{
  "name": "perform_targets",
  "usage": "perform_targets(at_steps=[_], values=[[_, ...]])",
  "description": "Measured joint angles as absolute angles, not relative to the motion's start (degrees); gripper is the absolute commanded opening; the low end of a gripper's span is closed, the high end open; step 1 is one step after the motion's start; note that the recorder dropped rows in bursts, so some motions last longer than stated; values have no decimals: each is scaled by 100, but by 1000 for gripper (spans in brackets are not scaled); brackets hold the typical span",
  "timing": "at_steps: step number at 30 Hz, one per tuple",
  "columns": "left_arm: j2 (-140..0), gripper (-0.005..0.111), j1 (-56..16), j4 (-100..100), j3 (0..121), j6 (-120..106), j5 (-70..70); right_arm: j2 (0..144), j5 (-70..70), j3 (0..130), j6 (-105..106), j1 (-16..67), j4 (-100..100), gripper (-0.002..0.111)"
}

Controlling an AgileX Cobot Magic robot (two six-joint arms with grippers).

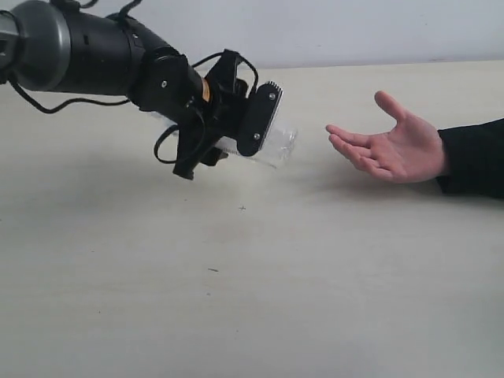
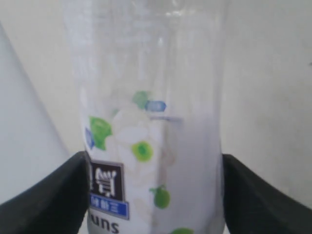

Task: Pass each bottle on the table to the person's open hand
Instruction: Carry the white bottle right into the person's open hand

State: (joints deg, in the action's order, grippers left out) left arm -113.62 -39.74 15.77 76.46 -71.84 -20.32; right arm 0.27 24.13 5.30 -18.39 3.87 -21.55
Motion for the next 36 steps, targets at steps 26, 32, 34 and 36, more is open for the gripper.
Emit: perform_targets(at_steps=[26,32,34,36], values=[[-12792,0,-5893,3976,9760,-7217,-1137,27,2413,530,-1839,387,-2155,0],[-13208,0,-5883,4110,9775,-7217,-1169,27,2413,530,-1839,387,-2155,0],[-13292,0,-5845,4138,9785,-7217,-1156,27,2413,530,-1839,387,-2155,0],[-13349,0,-5811,4150,9785,-7217,-1135,27,2413,530,-1839,387,-2155,0]])
